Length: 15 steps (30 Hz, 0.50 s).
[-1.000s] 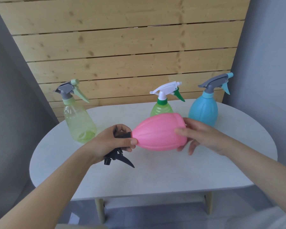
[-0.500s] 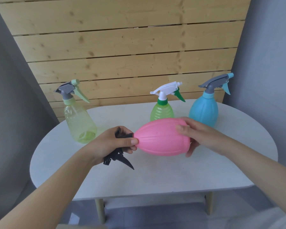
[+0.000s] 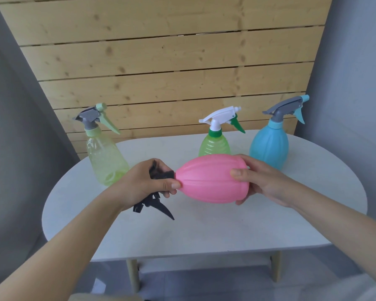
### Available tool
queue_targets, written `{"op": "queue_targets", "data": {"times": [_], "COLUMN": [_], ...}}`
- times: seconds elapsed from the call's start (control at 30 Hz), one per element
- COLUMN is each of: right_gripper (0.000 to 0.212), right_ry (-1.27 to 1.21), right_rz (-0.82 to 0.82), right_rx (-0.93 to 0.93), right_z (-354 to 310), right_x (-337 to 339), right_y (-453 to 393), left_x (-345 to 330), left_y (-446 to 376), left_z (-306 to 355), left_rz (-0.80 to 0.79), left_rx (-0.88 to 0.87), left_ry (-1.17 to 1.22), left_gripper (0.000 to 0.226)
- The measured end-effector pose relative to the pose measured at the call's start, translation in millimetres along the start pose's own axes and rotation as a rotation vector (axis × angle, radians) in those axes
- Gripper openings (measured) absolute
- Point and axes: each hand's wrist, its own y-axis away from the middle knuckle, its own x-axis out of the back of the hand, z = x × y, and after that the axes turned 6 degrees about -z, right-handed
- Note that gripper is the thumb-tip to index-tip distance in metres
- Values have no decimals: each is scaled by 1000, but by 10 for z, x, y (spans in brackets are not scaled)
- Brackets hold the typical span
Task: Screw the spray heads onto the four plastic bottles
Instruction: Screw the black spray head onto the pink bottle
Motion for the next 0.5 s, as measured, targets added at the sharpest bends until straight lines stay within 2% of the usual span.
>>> {"op": "queue_targets", "data": {"times": [0.2, 0.3, 0.37, 0.43, 0.5], "right_gripper": [58, 75, 89, 96, 94], "right_ry": [4, 344, 604, 675, 655], "right_rz": [-2, 92, 131, 168, 190], "right_rx": [-14, 118, 218, 264, 276], "right_z": [19, 0, 17, 42, 57], "right_x": [-89, -231, -356, -481, -576], "right_y": [-61, -110, -162, -208, -265], "left_x": [64, 91, 112, 162, 251], "left_y": [28, 9, 30, 84, 150], "left_z": [-10, -17, -15, 13, 38], "left_rz": [57, 90, 25, -12, 38], "left_rx": [23, 113, 190, 249, 281], "left_ry": [3, 167, 262, 312, 400], "left_gripper": [45, 52, 36, 33, 51]}}
